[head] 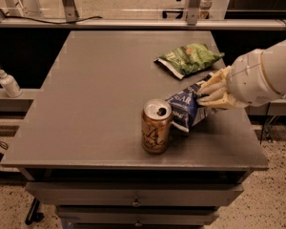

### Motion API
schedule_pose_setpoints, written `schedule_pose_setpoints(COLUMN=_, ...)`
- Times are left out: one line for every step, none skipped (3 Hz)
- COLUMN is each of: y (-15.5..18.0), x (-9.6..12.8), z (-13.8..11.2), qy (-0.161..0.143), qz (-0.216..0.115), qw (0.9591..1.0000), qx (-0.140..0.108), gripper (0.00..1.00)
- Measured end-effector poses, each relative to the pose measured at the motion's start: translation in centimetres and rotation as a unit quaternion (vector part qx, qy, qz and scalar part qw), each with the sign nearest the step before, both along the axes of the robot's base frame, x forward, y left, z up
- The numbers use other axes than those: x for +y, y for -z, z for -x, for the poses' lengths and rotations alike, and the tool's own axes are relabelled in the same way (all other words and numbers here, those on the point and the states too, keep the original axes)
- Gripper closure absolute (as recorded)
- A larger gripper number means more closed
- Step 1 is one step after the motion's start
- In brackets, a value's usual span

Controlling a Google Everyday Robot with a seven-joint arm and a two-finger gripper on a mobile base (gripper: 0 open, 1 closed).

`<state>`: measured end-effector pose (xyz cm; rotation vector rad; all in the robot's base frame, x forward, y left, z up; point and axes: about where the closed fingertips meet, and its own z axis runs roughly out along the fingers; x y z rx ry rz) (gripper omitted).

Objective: Move blue chip bag near orange can

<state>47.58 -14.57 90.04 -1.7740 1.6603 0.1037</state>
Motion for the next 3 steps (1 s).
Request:
schedule_pose_setpoints(y=0.66, x=0.46, z=0.52, qy=-0.004, qz=-0.005, qw=1.0, qx=0.007, gripper=0.83)
schedule_pose_setpoints(y=1.18, x=0.71, z=0.82, qy=-0.004, qz=-0.008, qw=0.9999, qx=0.012, gripper=0.61)
schedule_pose_setpoints(y=1.53, x=0.9, z=0.93, qy=-0.005, qz=-0.01, qw=0.9998, qx=0.015, gripper=0.38)
